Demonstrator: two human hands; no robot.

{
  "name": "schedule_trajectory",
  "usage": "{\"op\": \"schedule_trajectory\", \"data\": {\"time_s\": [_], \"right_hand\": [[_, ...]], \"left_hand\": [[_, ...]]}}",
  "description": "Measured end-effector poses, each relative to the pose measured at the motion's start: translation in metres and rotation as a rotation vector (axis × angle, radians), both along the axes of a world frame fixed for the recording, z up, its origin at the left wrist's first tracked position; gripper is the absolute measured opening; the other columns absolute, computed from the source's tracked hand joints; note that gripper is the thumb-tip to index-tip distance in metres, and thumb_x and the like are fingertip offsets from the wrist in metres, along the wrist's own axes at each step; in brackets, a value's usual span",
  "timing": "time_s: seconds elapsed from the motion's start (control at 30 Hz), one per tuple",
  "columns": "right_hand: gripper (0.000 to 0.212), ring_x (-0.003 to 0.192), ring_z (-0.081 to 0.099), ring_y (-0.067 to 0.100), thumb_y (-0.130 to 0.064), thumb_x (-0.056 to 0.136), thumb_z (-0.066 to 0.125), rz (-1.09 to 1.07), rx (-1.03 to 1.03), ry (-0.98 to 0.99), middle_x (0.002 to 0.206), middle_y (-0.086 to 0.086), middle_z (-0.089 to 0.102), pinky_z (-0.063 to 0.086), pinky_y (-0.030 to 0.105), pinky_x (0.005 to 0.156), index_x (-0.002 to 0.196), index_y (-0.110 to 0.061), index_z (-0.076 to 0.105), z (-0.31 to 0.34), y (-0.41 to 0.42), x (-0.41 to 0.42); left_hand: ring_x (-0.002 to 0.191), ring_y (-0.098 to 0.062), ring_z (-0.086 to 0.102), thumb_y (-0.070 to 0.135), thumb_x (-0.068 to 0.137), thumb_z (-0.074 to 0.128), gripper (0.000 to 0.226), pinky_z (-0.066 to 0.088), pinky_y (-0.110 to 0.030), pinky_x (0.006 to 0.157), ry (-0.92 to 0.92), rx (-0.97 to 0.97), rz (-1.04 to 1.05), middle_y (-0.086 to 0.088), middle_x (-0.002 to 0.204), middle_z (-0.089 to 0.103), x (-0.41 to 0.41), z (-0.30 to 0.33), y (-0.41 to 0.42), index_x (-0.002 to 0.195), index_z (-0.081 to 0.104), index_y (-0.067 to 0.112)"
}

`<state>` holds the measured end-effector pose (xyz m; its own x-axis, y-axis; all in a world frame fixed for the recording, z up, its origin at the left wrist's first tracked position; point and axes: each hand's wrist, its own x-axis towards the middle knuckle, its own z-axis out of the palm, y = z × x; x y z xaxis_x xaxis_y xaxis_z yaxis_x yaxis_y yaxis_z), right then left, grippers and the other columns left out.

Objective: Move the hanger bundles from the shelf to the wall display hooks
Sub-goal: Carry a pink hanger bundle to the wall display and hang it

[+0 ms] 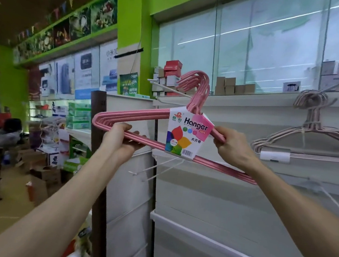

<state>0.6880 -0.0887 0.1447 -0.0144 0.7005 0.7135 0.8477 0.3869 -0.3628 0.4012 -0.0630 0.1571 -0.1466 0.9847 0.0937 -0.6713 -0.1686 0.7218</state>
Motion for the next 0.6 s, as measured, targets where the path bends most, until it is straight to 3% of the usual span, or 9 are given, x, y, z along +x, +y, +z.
{"op": "schedule_trajectory", "data": {"time_s": [0.1,0.3,0.5,0.6], "right_hand": [[0.035,0.076,0.060,0.030,-0.004,0.092,0.051,-0.049,0.000,-0.023,0.082,0.007,0.069,0.051,0.041,0.068,0.113,-0.028,0.067,0.008,0.019,-0.001],[0.033,0.072,0.058,0.024,-0.003,0.094,0.050,-0.124,-0.028,-0.055,0.082,0.007,0.067,0.043,0.034,0.063,0.115,-0.023,0.067,0.028,0.051,-0.006],[0.033,0.073,0.056,0.028,0.000,0.091,0.051,-0.198,0.013,-0.135,0.082,0.010,0.067,0.037,0.033,0.059,0.112,-0.018,0.069,0.041,0.076,-0.012],[0.033,0.071,0.053,0.026,0.001,0.090,0.051,-0.208,0.019,-0.155,0.077,0.006,0.063,0.037,0.032,0.057,0.109,-0.017,0.070,0.042,0.088,-0.013]], "left_hand": [[0.112,-0.039,0.059,-0.003,0.090,0.049,0.024,0.053,-0.060,0.074,-0.021,-0.018,-0.051,-0.024,0.116,0.055,-0.001,-0.001,0.032,0.114,0.053,0.001],[0.094,-0.034,0.060,-0.003,0.092,0.045,0.009,0.048,-0.061,0.093,-0.035,-0.019,-0.178,-0.021,0.101,0.054,0.003,0.002,0.091,0.099,0.049,0.003],[0.099,-0.037,0.062,-0.003,0.090,0.046,0.024,0.052,-0.058,0.079,-0.048,-0.023,-0.248,-0.022,0.103,0.056,0.000,0.001,0.139,0.113,0.050,0.001],[0.108,-0.037,0.061,-0.003,0.091,0.046,0.023,0.052,-0.059,0.083,-0.073,-0.039,-0.283,-0.023,0.109,0.054,0.001,-0.003,0.157,0.113,0.050,0.000]]}}
